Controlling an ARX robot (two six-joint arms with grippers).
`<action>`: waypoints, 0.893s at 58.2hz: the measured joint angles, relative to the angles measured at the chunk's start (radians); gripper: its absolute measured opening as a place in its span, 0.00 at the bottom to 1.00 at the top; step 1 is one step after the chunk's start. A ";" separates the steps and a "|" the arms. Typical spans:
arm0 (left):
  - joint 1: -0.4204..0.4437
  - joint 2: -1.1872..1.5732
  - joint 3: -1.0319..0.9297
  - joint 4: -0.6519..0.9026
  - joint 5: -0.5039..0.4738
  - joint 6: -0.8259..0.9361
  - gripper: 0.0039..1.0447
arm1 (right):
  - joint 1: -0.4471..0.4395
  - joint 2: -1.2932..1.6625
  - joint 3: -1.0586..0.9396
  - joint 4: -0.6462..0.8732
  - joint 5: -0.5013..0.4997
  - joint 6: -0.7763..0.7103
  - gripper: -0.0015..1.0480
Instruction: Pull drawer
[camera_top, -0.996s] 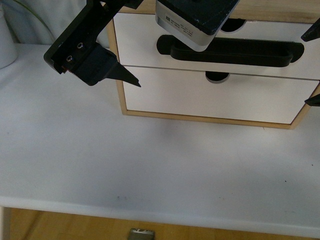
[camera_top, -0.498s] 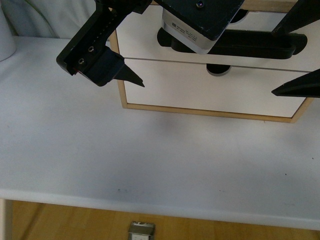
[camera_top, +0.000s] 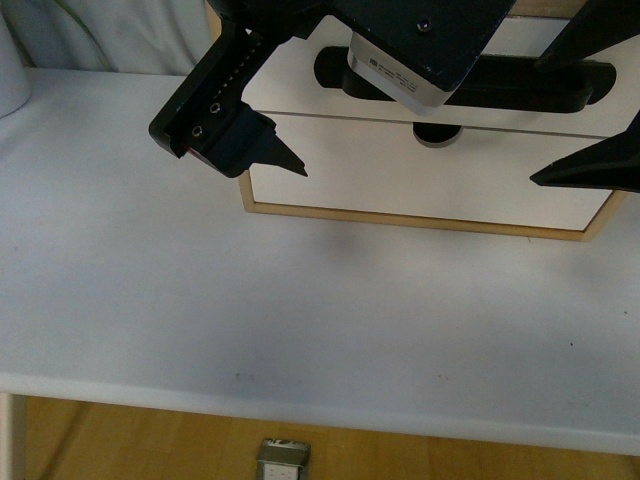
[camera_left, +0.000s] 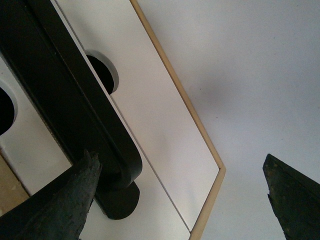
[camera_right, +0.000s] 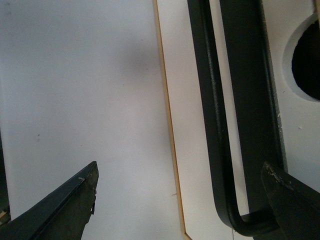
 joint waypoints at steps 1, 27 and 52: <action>0.000 0.001 0.000 0.001 0.000 0.000 0.94 | 0.000 0.001 0.000 0.002 0.000 0.001 0.91; -0.002 0.031 0.002 0.034 -0.003 -0.018 0.94 | -0.001 0.040 0.000 0.042 0.000 0.032 0.91; -0.002 0.045 -0.007 0.079 -0.005 -0.018 0.94 | 0.004 0.056 -0.001 0.084 0.002 0.051 0.91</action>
